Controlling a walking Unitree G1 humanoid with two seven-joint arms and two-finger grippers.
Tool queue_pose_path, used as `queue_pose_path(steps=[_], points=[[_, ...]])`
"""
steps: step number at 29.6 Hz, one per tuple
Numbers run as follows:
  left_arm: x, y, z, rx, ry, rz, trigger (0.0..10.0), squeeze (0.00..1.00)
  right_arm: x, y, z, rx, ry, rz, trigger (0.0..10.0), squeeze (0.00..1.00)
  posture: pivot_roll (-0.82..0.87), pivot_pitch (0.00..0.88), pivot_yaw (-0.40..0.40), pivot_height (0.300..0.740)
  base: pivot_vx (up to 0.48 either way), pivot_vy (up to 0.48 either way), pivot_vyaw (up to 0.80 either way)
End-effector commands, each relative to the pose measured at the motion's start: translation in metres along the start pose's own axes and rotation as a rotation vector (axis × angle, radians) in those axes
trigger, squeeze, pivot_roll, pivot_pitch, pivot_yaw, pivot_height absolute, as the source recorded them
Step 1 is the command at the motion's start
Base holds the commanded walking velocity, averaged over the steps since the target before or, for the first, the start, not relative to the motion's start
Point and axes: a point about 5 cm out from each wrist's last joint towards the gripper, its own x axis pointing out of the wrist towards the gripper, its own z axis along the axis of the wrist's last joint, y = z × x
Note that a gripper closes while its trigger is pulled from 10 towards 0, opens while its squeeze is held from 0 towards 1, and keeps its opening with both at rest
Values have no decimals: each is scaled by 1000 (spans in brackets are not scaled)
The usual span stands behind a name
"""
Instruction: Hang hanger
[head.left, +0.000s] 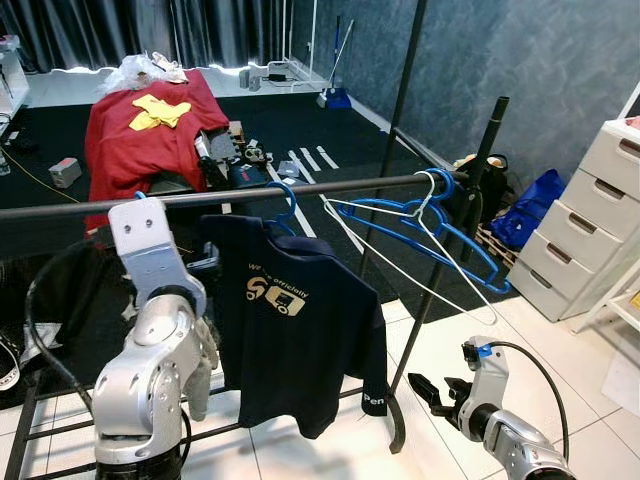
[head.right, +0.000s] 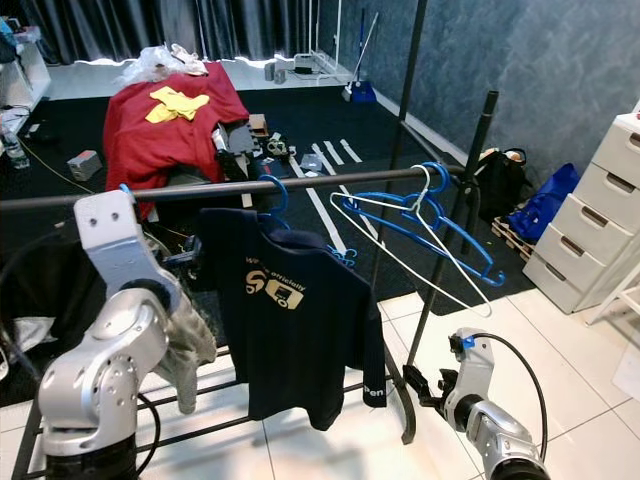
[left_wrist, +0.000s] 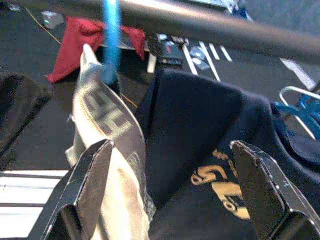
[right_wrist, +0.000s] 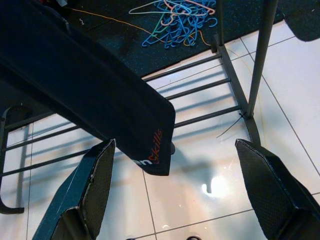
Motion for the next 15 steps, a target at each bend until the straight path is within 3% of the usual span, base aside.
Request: queue_pose_path(steps=[1,2,3,4,5,7,11,15], points=[[-1,3,0,155,-9,7,10000,0,-2,-2,-1,18,-2,-5,10000,0,-5,0,-57,740,0,0,0],[2,12,-3,328,-10,48,10000,0,-2,-2,-1,20,-2,-6,10000,0,-3,0,-60,740,0,0,0],[2,12,-3,328,-10,48,10000,0,-2,-2,-1,20,-2,-6,10000,0,-3,0,-60,740,0,0,0],[6,24,-9,455,5,93,10000,0,-2,-2,-1,20,-2,-6,10000,0,-5,0,-61,740,0,0,0],[6,24,-9,455,5,93,10000,0,-2,-2,-1,20,-2,-6,10000,0,-5,0,-61,740,0,0,0],[11,46,-19,548,56,168,10000,0,-2,-2,-1,19,0,-5,10000,0,-12,0,-61,740,0,0,0],[15,61,-24,548,83,213,10000,0,-2,-2,-2,19,2,-4,10000,0,-15,0,-58,740,0,0,0],[19,68,-34,429,133,193,10000,0,-3,-2,-3,19,3,-4,10000,0,-18,0,-58,740,0,0,0]])
